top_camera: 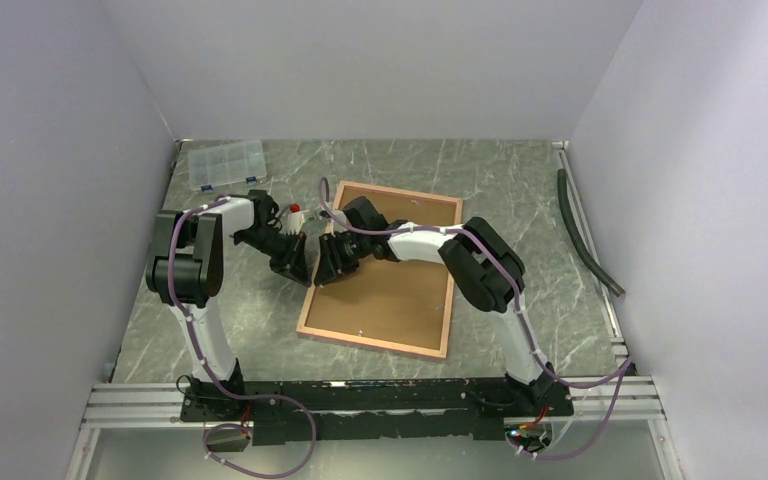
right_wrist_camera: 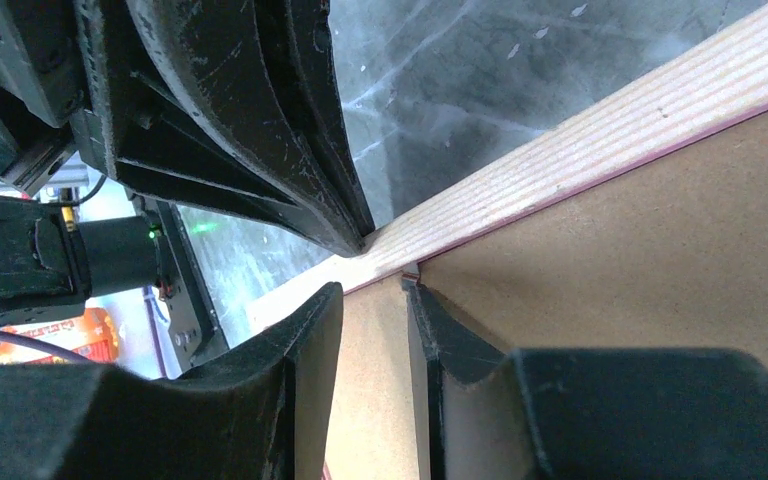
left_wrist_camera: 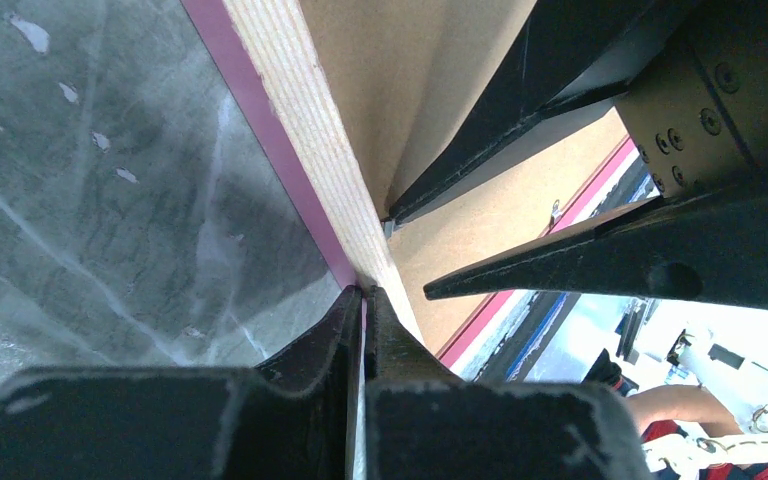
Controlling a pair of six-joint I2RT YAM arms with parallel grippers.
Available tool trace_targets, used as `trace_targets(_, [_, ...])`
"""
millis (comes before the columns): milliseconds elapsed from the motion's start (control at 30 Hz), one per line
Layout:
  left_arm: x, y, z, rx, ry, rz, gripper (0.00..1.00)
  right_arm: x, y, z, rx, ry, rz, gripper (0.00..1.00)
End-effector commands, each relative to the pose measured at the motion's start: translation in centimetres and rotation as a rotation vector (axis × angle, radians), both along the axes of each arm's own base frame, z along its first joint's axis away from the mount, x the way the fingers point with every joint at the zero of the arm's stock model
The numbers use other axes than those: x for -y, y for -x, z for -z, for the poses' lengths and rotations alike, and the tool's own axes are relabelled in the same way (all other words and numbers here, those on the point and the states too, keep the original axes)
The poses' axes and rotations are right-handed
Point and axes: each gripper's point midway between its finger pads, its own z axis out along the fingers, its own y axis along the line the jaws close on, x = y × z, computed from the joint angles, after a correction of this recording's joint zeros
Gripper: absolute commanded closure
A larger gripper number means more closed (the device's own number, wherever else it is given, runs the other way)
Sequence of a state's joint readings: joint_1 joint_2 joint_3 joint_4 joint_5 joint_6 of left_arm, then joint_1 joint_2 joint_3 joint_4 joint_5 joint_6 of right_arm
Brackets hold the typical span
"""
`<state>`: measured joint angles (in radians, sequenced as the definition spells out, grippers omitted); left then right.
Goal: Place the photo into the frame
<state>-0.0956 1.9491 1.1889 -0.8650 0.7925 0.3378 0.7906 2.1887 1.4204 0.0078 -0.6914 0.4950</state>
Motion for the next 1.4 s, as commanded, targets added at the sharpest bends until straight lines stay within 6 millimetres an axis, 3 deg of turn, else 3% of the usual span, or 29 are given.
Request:
trace_targets(0, [0.2, -0.4, 0.3, 0.051, -0.017, 0.023, 0.94, -1.2, 0.0, 0.9, 0.044, -0.008, -0.040, 0.66])
trace_targets(233, [0.2, -0.5, 0.2, 0.051, -0.018, 0.023, 0.94, -1.2, -0.9, -0.3, 0.082, -0.018, -0.034, 0.67])
trace_targets(400, [-0.1, -1.1, -1.0, 0.069, -0.013, 0.011, 0.94, 0.0, -3.9, -4.0, 0.120, -0.065, 0.034, 0.66])
trace_targets(500, [-0.4, -2.5, -2.6, 0.102, -0.002, -0.011, 0.93, 1.7, -6.3, -6.9, 0.150, -0.086, 0.123, 0.57])
trace_targets(600, [-0.7, -4.3, -3.9, 0.143, -0.002, -0.034, 0.87, 5.1, -9.4, -9.2, 0.167, -0.097, 0.274, 0.39])
trace_targets(733, [-0.6, -6.3, -4.1, 0.165, -0.009, -0.058, 0.59, 11.8, -12.9, -11.0, 0.194, -0.050, 0.517, 0.23])
trace_targets(800, [-0.5, -7.4, -3.8, 0.166, -0.014, -0.077, 0.46, 15.1, -14.2, -11.2, 0.216, -0.010, 0.620, 0.20])
trace_targets(900, [-0.3, -9.1, -3.1, 0.152, -0.010, -0.105, 0.44, 18.2, -14.9, -10.5, 0.200, 0.058, 0.697, 0.21])
trace_targets(1000, [0.3, -10.7, -2.6, 0.136, 0.012, -0.129, 0.47, 18.2, -15.2, -9.7, 0.178, 0.064, 0.692, 0.26])
trace_targets(1167, [0.9, -12.7, -1.4, 0.123, 0.020, -0.162, 0.54, 16.1, -16.3, -7.2, 0.112, 0.054, 0.671, 0.35])
trace_targets(1367, [1.6, -13.0, -0.6, 0.088, 0.067, -0.163, 0.72, 12.8, -18.0, -5.7, 0.088, 0.048, 0.626, 0.39])
